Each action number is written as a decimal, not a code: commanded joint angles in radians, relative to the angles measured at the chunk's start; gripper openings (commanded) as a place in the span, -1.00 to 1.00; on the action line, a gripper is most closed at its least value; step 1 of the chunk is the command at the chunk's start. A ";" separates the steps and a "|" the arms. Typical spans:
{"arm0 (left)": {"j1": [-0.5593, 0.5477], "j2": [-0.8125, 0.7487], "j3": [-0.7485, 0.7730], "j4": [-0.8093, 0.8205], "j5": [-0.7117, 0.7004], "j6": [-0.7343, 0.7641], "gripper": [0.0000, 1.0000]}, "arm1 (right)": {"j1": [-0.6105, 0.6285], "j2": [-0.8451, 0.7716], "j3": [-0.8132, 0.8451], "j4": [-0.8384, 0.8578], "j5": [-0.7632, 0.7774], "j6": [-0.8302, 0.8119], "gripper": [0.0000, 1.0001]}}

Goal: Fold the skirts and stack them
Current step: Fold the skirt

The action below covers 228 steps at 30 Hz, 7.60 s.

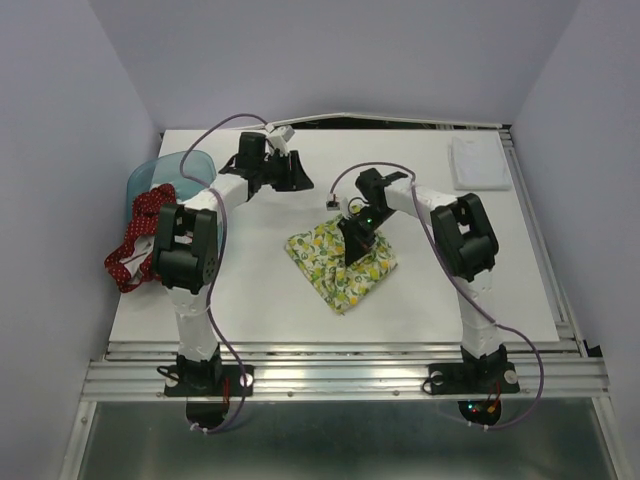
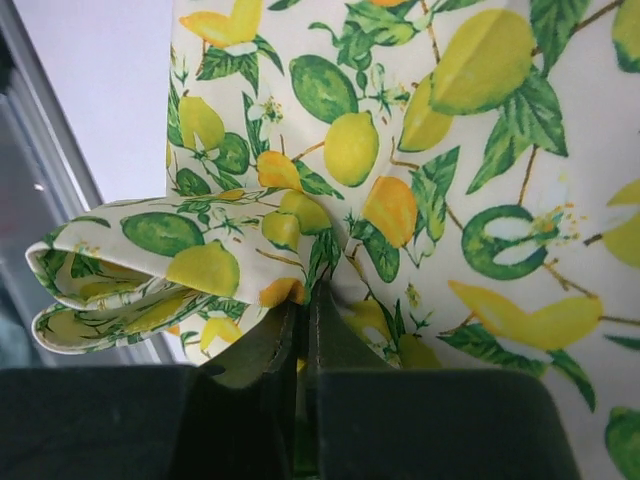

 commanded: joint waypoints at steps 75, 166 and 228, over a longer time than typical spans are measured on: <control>-0.166 0.274 0.067 -0.397 0.031 0.176 -0.51 | 0.075 -0.235 -0.174 0.521 0.451 0.065 -0.99; -0.070 0.327 0.205 -0.511 0.054 0.274 -1.00 | 0.121 -0.390 -0.289 0.647 0.478 0.019 -0.99; -0.002 -0.384 -0.263 -0.024 0.036 0.145 -0.27 | 0.066 -0.313 -0.008 0.755 0.624 0.214 0.61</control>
